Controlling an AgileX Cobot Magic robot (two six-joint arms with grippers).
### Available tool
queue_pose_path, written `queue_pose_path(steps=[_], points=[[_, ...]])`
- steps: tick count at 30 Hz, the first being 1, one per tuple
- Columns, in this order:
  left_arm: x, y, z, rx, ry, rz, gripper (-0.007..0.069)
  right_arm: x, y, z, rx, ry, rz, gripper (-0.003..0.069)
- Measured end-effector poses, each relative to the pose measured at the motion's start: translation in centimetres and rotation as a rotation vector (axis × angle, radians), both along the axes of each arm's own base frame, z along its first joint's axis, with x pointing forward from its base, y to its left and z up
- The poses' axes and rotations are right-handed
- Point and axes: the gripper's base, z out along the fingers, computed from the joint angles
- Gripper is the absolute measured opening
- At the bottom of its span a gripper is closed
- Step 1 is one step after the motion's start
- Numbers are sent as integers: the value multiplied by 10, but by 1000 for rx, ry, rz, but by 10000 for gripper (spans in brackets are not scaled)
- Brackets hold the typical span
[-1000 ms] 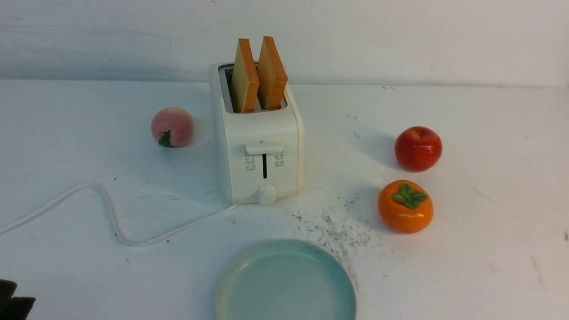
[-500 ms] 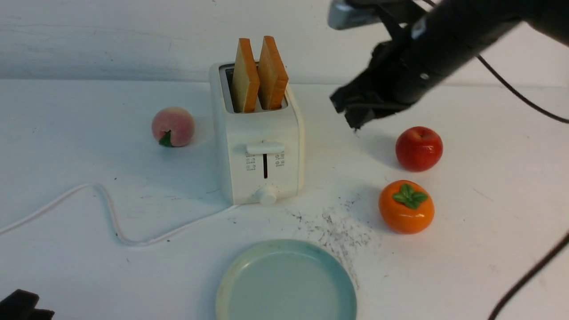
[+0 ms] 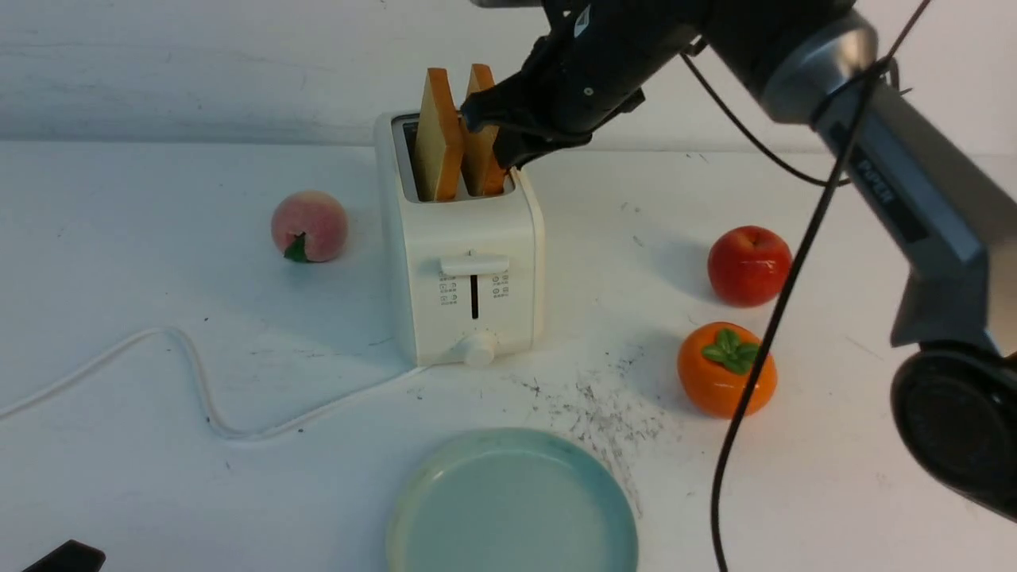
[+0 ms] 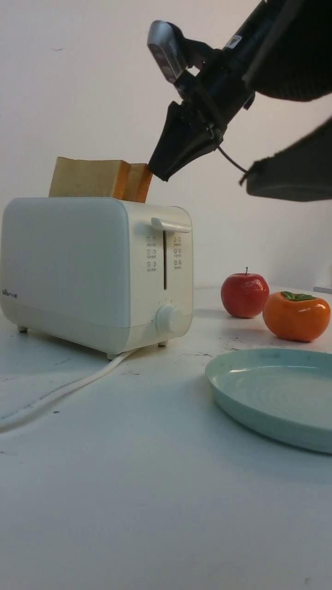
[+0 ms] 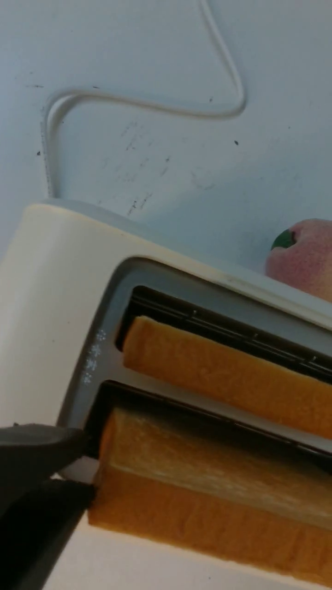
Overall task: Take toasted bread from bread machine on white table place on plate.
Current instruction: 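Grasp the toast slice in the toaster and pull it up out of the slot with the right gripper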
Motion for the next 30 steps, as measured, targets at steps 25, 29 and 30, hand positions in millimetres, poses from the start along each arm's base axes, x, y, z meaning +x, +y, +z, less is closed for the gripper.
queue_pose_path(steps=[25, 29, 30], points=[[0, 0, -1, 35, -2, 1, 237, 19, 4, -15, 11, -92, -48, 158], [0, 0, -1, 36, 1, -3, 237, 20, 3, -12, 9, -111, -55, 86], [0, 0, -1, 36, 3, -5, 237, 19, 1, -8, 3, -122, -60, 87]])
